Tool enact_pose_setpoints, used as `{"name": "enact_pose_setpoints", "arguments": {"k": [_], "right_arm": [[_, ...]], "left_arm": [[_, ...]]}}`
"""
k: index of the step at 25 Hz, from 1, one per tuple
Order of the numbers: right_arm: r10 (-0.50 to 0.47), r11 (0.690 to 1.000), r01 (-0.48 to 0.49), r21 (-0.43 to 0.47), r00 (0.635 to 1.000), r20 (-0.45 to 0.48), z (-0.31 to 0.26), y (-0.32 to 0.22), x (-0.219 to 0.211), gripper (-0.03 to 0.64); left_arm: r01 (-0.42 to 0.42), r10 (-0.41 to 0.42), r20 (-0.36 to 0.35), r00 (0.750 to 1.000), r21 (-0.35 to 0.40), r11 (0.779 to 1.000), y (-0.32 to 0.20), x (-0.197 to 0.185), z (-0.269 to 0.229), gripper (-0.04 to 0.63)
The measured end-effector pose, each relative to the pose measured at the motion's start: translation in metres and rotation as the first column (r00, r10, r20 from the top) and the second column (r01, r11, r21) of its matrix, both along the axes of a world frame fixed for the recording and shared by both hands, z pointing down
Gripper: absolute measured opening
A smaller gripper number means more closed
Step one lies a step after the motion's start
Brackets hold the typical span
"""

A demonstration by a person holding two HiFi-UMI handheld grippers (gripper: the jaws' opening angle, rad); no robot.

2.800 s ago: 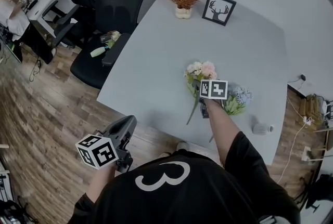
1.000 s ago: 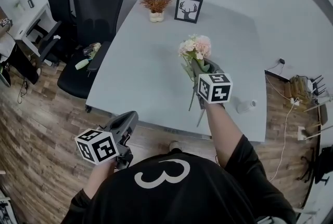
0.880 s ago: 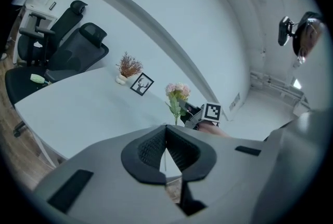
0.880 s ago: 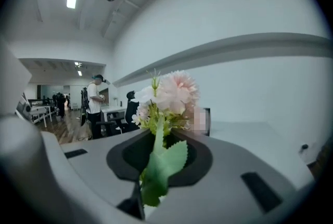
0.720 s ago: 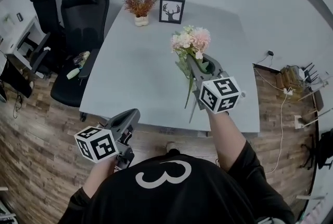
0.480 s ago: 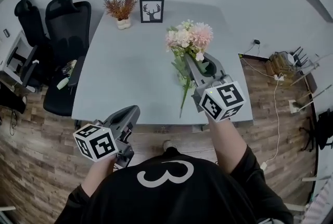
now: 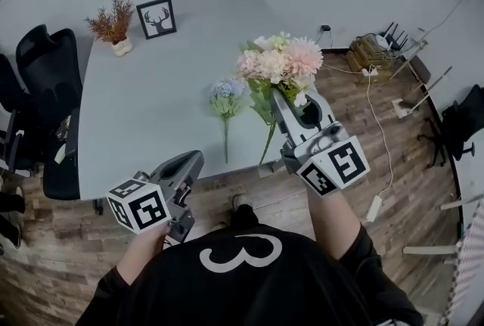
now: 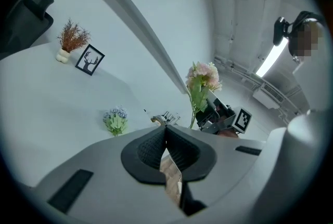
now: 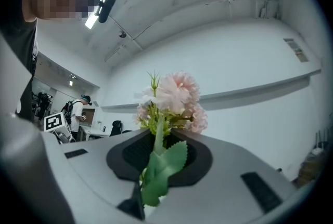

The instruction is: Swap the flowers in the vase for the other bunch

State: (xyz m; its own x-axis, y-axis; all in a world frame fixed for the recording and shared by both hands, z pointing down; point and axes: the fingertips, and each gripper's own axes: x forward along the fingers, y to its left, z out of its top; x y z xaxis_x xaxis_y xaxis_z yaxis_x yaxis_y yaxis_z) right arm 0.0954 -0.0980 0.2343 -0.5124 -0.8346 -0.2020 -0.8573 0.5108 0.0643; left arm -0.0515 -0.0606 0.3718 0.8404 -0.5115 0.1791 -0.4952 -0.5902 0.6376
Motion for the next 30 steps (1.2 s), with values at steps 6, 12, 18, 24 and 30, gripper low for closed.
{"name": "enact_pose_setpoints", "arguments": {"k": [6, 12, 18, 24, 30], "right_arm": [[0.085, 0.996, -0.085, 0.008, 0.996, 0.022, 0.008, 0.018, 0.052, 0.074], [0.131, 0.991, -0.132, 0.008, 0.991, 0.015, 0.026, 0.011, 0.085, 0.074], [0.137, 0.987, -0.138, 0.086, 0.990, 0.011, 0.019, -0.001, 0.107, 0.072], [0.112, 0.984, -0.114, 0.136, 0.993, 0.020, -0.002, -0.043, 0.126, 0.072], [0.109, 0.970, -0.102, 0.221, 0.994, -0.020, -0.024, -0.073, 0.135, 0.072]], "left_arm": [[-0.067, 0.067, 0.001, 0.998, -0.033, 0.997, -0.002, 0.034, 0.010, 0.011], [-0.104, 0.104, 0.008, 0.995, -0.043, 0.994, -0.016, 0.057, 0.015, 0.011], [-0.102, 0.103, 0.010, 0.995, -0.058, 0.993, -0.034, 0.080, 0.020, 0.011], [-0.092, 0.094, 0.020, 0.995, -0.088, 0.992, -0.063, 0.094, 0.019, 0.011], [-0.071, 0.073, 0.026, 0.997, -0.075, 0.995, -0.084, 0.098, 0.018, 0.011]]}}
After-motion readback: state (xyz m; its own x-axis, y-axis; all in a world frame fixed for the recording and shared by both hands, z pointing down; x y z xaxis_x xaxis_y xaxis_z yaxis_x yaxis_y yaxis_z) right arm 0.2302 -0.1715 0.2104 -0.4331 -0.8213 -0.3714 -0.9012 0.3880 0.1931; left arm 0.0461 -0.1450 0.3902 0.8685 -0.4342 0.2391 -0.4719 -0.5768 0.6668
